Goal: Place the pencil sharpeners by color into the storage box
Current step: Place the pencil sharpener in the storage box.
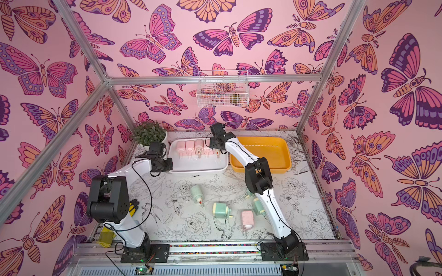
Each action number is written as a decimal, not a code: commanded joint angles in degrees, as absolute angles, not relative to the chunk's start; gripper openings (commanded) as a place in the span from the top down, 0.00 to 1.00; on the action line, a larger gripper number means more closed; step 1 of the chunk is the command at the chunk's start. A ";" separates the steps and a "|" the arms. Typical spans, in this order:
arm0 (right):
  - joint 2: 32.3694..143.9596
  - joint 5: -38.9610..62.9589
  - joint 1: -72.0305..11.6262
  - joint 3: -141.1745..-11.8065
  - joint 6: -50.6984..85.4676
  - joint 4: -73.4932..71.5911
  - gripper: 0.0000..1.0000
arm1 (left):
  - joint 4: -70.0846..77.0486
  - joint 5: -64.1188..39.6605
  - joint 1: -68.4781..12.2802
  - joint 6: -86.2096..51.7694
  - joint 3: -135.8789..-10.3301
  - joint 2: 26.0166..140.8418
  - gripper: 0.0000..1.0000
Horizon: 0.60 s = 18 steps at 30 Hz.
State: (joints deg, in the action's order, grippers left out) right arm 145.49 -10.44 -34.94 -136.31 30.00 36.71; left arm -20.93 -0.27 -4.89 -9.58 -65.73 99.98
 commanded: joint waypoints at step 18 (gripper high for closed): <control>135.01 -11.51 -35.15 -127.35 29.85 29.49 0.19 | -21.74 -3.69 -5.41 -8.04 -64.04 98.83 0.88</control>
State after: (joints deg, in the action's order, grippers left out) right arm 139.90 -10.50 -34.92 -129.36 30.28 30.55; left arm -20.67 -0.25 -4.89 -10.44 -65.71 99.96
